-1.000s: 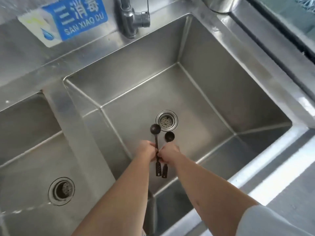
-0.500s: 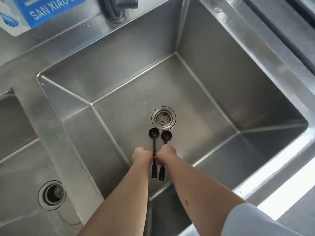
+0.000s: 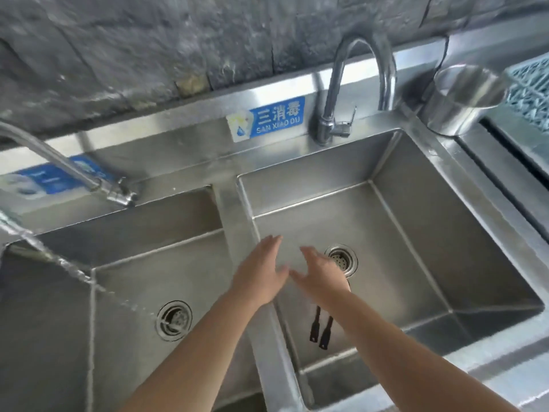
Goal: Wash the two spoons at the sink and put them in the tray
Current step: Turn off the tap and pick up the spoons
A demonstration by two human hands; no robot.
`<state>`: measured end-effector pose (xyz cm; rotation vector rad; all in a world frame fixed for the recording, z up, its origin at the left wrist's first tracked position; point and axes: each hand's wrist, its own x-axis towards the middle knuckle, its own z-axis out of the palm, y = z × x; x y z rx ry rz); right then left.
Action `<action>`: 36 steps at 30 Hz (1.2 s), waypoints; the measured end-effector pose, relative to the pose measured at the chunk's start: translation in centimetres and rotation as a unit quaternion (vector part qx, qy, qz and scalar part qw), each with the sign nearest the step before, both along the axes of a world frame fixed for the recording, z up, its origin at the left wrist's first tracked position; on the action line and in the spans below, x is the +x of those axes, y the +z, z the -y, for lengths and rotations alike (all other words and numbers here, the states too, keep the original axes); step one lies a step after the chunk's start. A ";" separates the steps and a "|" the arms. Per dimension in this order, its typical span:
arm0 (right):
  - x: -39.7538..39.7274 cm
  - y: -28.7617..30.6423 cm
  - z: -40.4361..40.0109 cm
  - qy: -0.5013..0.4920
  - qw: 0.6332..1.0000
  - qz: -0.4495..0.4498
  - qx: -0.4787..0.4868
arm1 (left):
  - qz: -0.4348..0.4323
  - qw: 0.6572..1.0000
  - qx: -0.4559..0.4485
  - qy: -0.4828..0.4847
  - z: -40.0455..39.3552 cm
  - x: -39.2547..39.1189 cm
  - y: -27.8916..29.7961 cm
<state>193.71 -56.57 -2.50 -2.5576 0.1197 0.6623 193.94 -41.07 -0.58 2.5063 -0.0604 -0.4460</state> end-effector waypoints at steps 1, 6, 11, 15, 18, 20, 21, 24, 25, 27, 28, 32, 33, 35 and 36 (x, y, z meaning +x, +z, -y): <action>0.1 1.0 -1.5 0.041 0.999 0.027 -0.007 | 0.011 1.000 0.003 0.015 -2.0 -0.6 1.4; 0.7 5.0 -11.6 0.203 0.974 0.094 -0.029 | 0.012 0.995 0.037 0.090 -12.8 -3.5 5.5; 0.3 7.1 -21.7 0.267 0.956 0.120 0.009 | 0.004 0.986 0.094 0.137 -21.7 -5.2 6.7; 0.6 7.7 -28.7 0.273 0.957 0.096 0.030 | 0.001 0.983 0.100 0.152 -26.6 -4.6 6.9; 1.6 7.8 -32.6 0.243 0.964 0.096 0.050 | 0.025 0.984 0.099 0.148 -29.8 -2.8 6.9; 2.8 7.6 -34.7 0.213 0.971 0.093 0.062 | 0.035 0.983 0.106 0.142 -31.6 -1.1 7.0; 3.6 7.6 -35.7 0.197 0.974 0.086 0.067 | 0.045 0.983 0.111 0.138 -32.4 -0.1 7.0; 6.1 8.1 -37.7 0.080 0.989 0.027 0.121 | 0.082 0.981 0.131 0.114 -34.5 3.1 7.2; 6.9 8.1 -38.1 0.050 0.988 0.021 0.144 | 0.086 0.981 0.139 0.100 -34.9 4.0 7.3; 8.3 8.0 -38.7 0.039 0.986 0.036 0.159 | 0.084 0.981 0.160 0.067 -35.5 5.7 7.3; 8.7 8.1 -38.9 0.045 0.985 0.043 0.161 | 0.084 0.980 0.171 0.050 -35.5 6.4 7.2; 9.8 7.9 -39.6 0.077 0.986 0.060 0.136 | 0.068 0.979 0.191 0.026 -35.9 8.5 6.8; 9.8 7.7 -39.8 0.082 0.986 0.064 0.133 | 0.062 0.979 0.192 0.023 -36.1 8.8 6.6; 9.6 7.2 -40.3 0.085 0.986 0.057 0.134 | 0.053 0.981 0.186 0.026 -36.5 9.1 5.9; 9.6 6.7 -40.5 0.092 0.986 0.049 0.128 | 0.055 0.982 0.177 0.033 -36.7 9.1 5.5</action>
